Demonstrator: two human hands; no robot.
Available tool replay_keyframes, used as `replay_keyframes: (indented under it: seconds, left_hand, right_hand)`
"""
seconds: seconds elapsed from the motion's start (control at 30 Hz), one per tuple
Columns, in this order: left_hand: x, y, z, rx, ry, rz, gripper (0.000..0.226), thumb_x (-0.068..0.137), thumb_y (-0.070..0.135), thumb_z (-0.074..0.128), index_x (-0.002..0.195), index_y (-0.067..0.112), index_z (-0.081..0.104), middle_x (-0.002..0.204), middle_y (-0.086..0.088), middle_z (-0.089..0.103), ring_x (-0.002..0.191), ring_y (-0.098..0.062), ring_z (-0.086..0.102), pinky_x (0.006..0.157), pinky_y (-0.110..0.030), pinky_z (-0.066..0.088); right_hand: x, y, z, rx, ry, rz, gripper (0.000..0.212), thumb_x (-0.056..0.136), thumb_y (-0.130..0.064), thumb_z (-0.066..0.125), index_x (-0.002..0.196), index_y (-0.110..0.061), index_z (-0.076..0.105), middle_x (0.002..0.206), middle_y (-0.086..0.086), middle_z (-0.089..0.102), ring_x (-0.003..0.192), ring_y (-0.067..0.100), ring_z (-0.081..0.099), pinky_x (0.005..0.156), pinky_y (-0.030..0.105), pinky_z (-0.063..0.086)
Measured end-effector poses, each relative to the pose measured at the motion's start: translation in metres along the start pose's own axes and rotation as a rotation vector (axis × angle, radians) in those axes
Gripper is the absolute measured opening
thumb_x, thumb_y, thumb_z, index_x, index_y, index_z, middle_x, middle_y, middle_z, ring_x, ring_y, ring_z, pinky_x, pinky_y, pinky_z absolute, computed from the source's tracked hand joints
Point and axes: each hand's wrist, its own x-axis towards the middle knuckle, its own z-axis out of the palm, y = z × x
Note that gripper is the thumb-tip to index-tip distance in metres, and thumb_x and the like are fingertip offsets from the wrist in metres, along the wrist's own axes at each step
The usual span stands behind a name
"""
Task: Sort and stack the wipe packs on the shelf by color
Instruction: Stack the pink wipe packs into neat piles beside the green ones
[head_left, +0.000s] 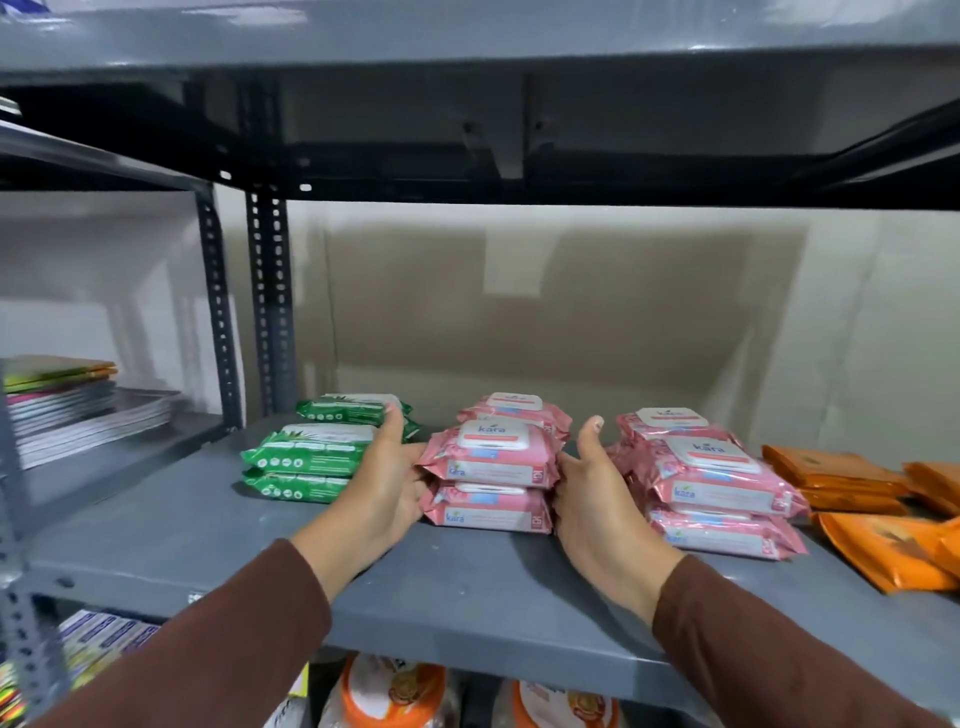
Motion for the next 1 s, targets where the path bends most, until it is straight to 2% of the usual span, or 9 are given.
replay_keyframes:
  seconds: [0.13, 0.37, 0.47, 0.67, 0.73, 0.77, 0.83, 0.93, 1.0]
  left_hand:
    - [0.003, -0.001, 0.005, 0.031, -0.044, -0.021, 0.094, 0.090, 0.075, 0.013, 0.102, 0.000, 0.070, 0.109, -0.023, 0.072, 0.102, -0.035, 0.068, 0.088, -0.048, 0.054]
    - [0.008, -0.004, 0.010, 0.202, -0.047, -0.012, 0.093, 0.089, 0.074, 0.007, 0.111, 0.008, 0.070, 0.103, -0.014, 0.075, 0.089, -0.023, 0.074, 0.071, -0.037, 0.062]
    - [0.005, -0.005, 0.011, 0.201, -0.041, 0.001, 0.093, 0.089, 0.074, 0.008, 0.111, 0.009, 0.071, 0.102, -0.014, 0.076, 0.093, -0.025, 0.073, 0.082, -0.040, 0.059]
    - [-0.004, -0.011, 0.011, 0.183, 0.043, 0.113, 0.076, 0.098, 0.062, 0.018, 0.057, 0.038, 0.078, 0.079, 0.002, 0.078, 0.078, -0.018, 0.075, 0.098, -0.044, 0.050]
    - [-0.013, -0.013, 0.008, 0.246, 0.073, 0.172, 0.065, 0.097, 0.064, 0.022, 0.075, 0.042, 0.079, 0.093, 0.010, 0.077, 0.088, -0.010, 0.073, 0.104, -0.039, 0.044]
    - [-0.017, -0.014, 0.002, 0.283, 0.103, 0.201, 0.060, 0.093, 0.070, 0.025, 0.099, 0.039, 0.077, 0.110, 0.012, 0.071, 0.102, -0.007, 0.067, 0.108, -0.034, 0.038]
    - [-0.025, -0.007, -0.017, 0.349, 0.172, 0.285, 0.088, 0.074, 0.085, 0.031, 0.140, 0.030, 0.049, 0.140, 0.012, 0.050, 0.129, -0.008, 0.046, 0.112, -0.033, 0.027]
    - [-0.025, 0.028, -0.066, 0.359, 0.345, 0.441, 0.110, 0.060, 0.087, 0.036, 0.148, 0.021, 0.037, 0.152, 0.005, 0.038, 0.141, -0.014, 0.032, 0.118, -0.041, 0.021]
    - [-0.015, 0.051, -0.106, 0.328, 0.432, 0.419, 0.102, 0.070, 0.081, 0.038, 0.150, 0.019, 0.032, 0.157, 0.000, 0.031, 0.143, -0.017, 0.028, 0.118, -0.043, 0.018]
  right_hand:
    - [-0.001, 0.005, 0.003, -0.039, -0.018, -0.024, 0.078, 0.096, -0.067, 0.012, 0.123, -0.018, 0.066, 0.117, 0.007, 0.075, 0.105, 0.020, 0.073, 0.086, 0.034, 0.057]
    - [0.005, 0.009, 0.003, -0.043, 0.016, -0.037, 0.079, 0.095, -0.070, 0.014, 0.132, -0.020, 0.064, 0.125, 0.008, 0.072, 0.115, 0.026, 0.068, 0.108, 0.049, 0.045]
    - [0.002, 0.007, 0.004, -0.037, -0.011, -0.022, 0.079, 0.096, -0.069, 0.014, 0.135, -0.020, 0.061, 0.127, 0.009, 0.071, 0.117, 0.026, 0.068, 0.108, 0.049, 0.045]
    - [-0.010, -0.001, 0.003, -0.081, -0.004, -0.037, 0.070, 0.099, -0.063, 0.016, 0.116, -0.020, 0.069, 0.110, 0.004, 0.078, 0.100, 0.017, 0.075, 0.085, 0.033, 0.057]
    - [-0.020, -0.005, 0.005, -0.142, 0.041, -0.077, 0.069, 0.099, -0.064, 0.018, 0.114, -0.022, 0.071, 0.109, -0.001, 0.078, 0.101, 0.014, 0.074, 0.092, 0.032, 0.054]
    - [-0.025, -0.006, 0.006, -0.185, 0.072, -0.122, 0.066, 0.099, -0.063, 0.021, 0.115, -0.023, 0.071, 0.110, -0.006, 0.078, 0.103, 0.009, 0.073, 0.094, 0.030, 0.051]
    - [-0.032, -0.006, 0.007, -0.260, 0.196, -0.277, 0.063, 0.095, -0.067, 0.030, 0.126, -0.026, 0.065, 0.125, -0.020, 0.068, 0.115, -0.005, 0.062, 0.101, 0.022, 0.043]
    - [-0.036, -0.007, 0.020, -0.302, 0.222, -0.464, 0.075, 0.084, -0.072, 0.033, 0.146, -0.033, 0.045, 0.149, -0.026, 0.039, 0.125, -0.024, 0.039, 0.104, 0.006, 0.029]
    - [-0.032, -0.001, 0.037, -0.234, 0.095, -0.468, 0.076, 0.081, -0.080, 0.039, 0.140, -0.033, 0.054, 0.148, -0.020, 0.049, 0.131, -0.013, 0.044, 0.110, 0.018, 0.032]
